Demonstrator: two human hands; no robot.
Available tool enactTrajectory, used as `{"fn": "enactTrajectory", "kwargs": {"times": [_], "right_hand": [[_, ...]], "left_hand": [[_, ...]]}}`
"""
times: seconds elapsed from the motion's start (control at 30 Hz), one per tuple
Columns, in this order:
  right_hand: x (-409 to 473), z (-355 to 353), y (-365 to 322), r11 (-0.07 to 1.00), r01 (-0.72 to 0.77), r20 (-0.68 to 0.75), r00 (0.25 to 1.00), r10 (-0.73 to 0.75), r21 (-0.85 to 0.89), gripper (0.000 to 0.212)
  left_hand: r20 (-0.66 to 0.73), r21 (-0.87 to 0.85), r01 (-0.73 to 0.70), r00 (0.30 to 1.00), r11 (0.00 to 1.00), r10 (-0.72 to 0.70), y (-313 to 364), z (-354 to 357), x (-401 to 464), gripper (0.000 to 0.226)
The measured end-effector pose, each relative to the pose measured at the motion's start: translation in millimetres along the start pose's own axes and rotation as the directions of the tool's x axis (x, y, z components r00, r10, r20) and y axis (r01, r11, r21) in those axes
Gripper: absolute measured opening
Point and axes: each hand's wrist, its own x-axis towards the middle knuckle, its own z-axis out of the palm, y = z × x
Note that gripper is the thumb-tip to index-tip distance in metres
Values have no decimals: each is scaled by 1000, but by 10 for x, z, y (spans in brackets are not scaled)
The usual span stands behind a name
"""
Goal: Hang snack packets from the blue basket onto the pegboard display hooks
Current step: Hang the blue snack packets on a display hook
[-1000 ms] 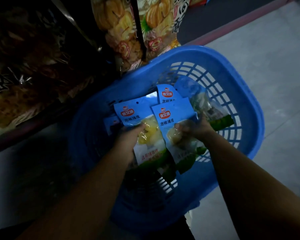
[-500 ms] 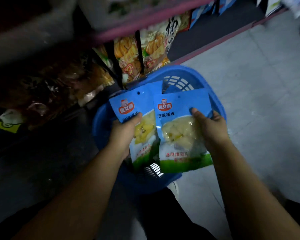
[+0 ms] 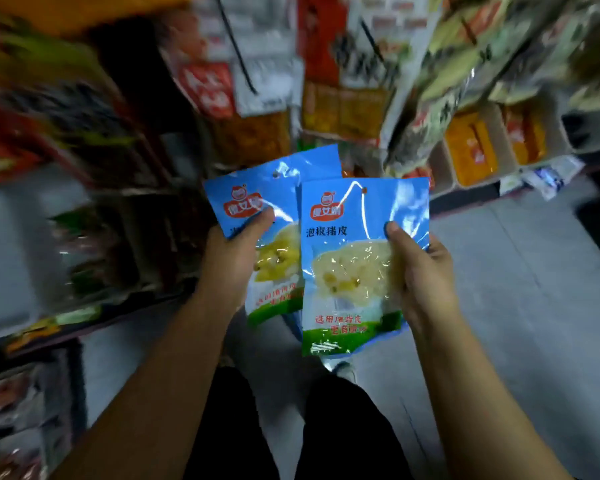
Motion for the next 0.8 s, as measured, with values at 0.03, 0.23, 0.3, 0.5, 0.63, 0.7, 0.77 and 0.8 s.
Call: {"fn": "enactTrajectory", "kwargs": {"times": [0.03,0.23,0.3,0.5,0.63,0.7,0.77,0.8], "right_hand": [[-128,142,-225,999,33,59,998,-33,3,14],[-708,1064,-1341,967,252,457,856,-239,34,15],[-865,1388,-1647,947,315,561,772,-299,72,17],[-1393,2346,-2231,880,426,661,601,-450,212,10],[-1747,2910,-2426,827,480,641,543,-542,293,16],[-1908,3156,-2505,779,540,605,516,-606,318,17],[-2048,3379,-2581,717,600,549,487,-679,354,13],[-2102,3478,-2610,683,629,516,472,-715,371,12]], "left_hand": [[-21,-17,-62,998,998,62,290,-94,-118,18],[-191,-135,-397,910,908,369,1595,-660,-721,36],[-237,-123,-512,847,850,476,1922,-799,-871,26],[-325,-20,-724,657,689,681,2847,-1245,-1116,14],[-289,37,-770,602,637,744,3374,-1613,-1159,22],[-201,40,-786,598,617,776,3635,-1791,-1160,37],[-79,-17,-823,567,567,820,3884,-1949,-1151,53],[-50,-17,-843,537,537,842,4001,-2018,-1140,53]]}}
